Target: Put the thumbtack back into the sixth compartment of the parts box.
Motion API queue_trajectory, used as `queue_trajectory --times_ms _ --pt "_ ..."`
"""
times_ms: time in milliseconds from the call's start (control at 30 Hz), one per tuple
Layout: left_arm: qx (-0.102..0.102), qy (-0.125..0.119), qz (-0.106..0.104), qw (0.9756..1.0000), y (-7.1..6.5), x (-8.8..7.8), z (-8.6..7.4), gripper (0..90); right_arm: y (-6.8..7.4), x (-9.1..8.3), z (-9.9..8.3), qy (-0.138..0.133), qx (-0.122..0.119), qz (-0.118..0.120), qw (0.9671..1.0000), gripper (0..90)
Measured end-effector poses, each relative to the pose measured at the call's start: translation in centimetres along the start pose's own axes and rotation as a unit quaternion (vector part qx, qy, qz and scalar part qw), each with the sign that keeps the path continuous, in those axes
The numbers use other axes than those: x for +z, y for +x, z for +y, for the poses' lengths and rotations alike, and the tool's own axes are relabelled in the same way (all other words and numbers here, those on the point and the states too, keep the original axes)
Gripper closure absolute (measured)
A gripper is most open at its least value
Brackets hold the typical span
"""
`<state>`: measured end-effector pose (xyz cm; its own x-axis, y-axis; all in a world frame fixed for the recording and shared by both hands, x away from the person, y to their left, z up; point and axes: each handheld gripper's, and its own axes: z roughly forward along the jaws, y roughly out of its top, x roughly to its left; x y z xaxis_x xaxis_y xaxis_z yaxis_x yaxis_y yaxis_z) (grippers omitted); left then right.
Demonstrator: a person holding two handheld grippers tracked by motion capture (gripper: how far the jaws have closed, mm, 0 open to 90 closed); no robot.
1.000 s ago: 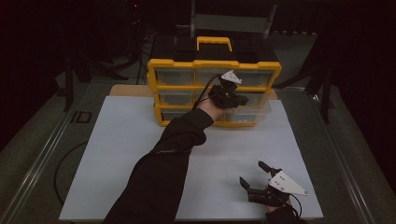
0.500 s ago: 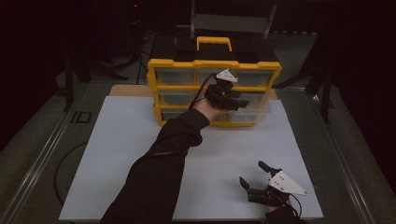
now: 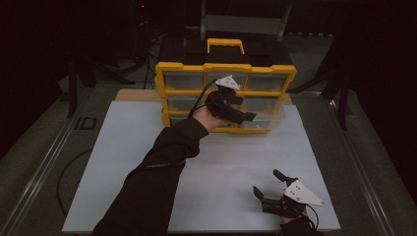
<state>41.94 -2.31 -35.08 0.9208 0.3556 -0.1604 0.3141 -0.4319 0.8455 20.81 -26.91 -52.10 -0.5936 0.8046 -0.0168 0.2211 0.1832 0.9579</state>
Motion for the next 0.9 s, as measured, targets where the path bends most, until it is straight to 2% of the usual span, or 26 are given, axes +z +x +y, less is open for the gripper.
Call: queue_trajectory --times_ms 67,200,300,467,533,567,600,900 --pt "-0.002 0.001 -0.008 1.0 -0.1 -0.6 -0.6 14.9 -0.1 0.0 -0.1 0.001 0.003 0.0 1.0 9.7" --pt "-0.011 0.001 -0.005 0.9999 -0.1 -1.4 -1.5 10.9 -0.2 -0.1 -0.2 0.001 0.008 -0.001 1.0 9.7" --pt "-0.009 0.003 -0.017 0.9998 0.0 -1.8 -2.0 2.6 -0.1 -0.1 -0.1 0.0 0.004 0.0 1.0 9.7" --pt "-0.011 -0.012 -0.017 0.9997 -0.1 -3.3 -3.7 0.9 0.0 0.0 -0.1 0.001 0.002 0.001 1.0 9.7" --pt "-0.012 -0.013 -0.013 0.9998 -0.2 -3.5 -4.1 0.7 0.0 0.0 -0.1 0.001 0.001 0.001 1.0 9.7" --pt "-0.012 -0.011 -0.02 0.9997 -0.2 -3.8 -4.5 0.7 0.0 0.0 0.0 0.001 0.001 0.0 1.0 9.7" --pt "-0.013 -0.011 -0.011 0.9998 -0.2 -4.1 -5.0 0.7 0.0 0.0 0.0 0.001 0.001 0.001 1.0 9.7" --pt "-0.023 -0.013 -0.009 0.9996 -0.4 -6.6 -8.3 0.7 0.3 0.0 0.1 0.003 -0.004 0.0 1.0 9.7"
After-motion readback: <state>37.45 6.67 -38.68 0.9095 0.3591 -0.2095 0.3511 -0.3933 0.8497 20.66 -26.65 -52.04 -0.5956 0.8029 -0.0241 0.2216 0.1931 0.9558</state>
